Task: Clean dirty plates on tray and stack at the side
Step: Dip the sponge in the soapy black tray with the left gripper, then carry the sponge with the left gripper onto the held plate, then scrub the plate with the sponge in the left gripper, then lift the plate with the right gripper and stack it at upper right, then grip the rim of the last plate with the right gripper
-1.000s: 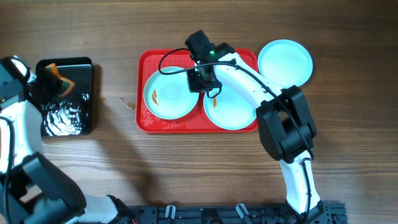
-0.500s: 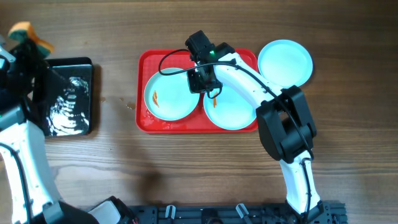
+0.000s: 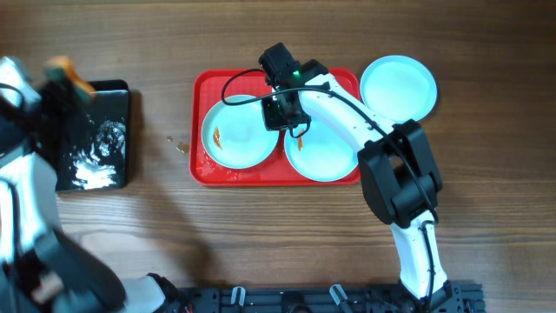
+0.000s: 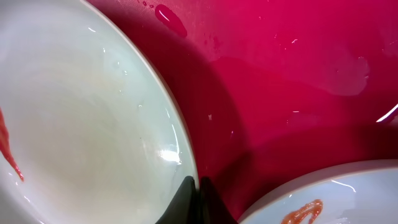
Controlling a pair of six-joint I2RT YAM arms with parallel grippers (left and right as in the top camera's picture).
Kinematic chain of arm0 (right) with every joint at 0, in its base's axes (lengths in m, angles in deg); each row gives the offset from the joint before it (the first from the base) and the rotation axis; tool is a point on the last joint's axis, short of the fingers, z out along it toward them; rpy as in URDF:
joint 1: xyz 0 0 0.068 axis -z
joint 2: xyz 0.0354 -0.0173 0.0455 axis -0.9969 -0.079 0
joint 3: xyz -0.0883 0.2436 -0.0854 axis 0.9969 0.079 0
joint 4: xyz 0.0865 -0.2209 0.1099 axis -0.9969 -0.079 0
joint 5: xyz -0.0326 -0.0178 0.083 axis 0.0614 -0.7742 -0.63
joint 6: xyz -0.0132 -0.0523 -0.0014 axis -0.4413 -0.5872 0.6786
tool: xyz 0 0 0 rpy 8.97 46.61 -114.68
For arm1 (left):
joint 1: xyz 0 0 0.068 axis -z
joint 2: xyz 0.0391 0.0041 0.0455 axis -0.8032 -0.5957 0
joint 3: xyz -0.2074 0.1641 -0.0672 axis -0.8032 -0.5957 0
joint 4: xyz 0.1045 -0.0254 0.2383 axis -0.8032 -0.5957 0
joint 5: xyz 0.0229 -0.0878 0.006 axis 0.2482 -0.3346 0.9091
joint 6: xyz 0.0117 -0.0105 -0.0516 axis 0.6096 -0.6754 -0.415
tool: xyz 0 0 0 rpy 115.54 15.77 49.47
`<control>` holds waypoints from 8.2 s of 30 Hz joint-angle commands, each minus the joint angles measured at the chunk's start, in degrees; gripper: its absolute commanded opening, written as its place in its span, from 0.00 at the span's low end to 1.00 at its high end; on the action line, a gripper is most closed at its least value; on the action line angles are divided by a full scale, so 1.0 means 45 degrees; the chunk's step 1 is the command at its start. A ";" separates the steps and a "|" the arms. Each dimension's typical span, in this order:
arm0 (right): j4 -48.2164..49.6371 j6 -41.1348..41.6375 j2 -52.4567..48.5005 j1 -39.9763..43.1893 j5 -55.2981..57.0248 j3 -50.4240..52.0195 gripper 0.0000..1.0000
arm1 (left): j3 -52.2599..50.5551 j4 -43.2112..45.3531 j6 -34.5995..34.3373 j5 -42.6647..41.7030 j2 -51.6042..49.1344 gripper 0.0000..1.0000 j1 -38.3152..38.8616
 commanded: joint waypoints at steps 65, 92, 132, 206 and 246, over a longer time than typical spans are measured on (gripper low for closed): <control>0.1307 0.1525 -0.0937 0.0078 -0.0364 0.0641 0.04 | 0.0763 -0.5591 0.0097 -0.0821 -0.3104 0.04 0.7223; 0.1146 0.1515 -0.0937 0.0078 -0.0359 0.0641 0.04 | 0.0763 -0.5455 -0.1554 1.1468 -0.5707 0.04 1.0006; 0.1064 0.1530 -0.0937 0.0083 -0.0355 0.0641 0.04 | 0.0690 -0.6815 -0.0947 1.2318 -0.4687 0.04 1.0924; -0.2618 -0.0724 0.2118 1.0501 -0.2603 -0.1020 0.04 | 0.1579 -0.7053 -0.1724 0.7616 -0.1739 0.04 1.2007; -0.2749 -0.3147 0.2089 0.4347 0.1132 0.2506 0.44 | 0.1579 -0.6887 -0.1719 0.7611 -0.1739 0.04 1.2007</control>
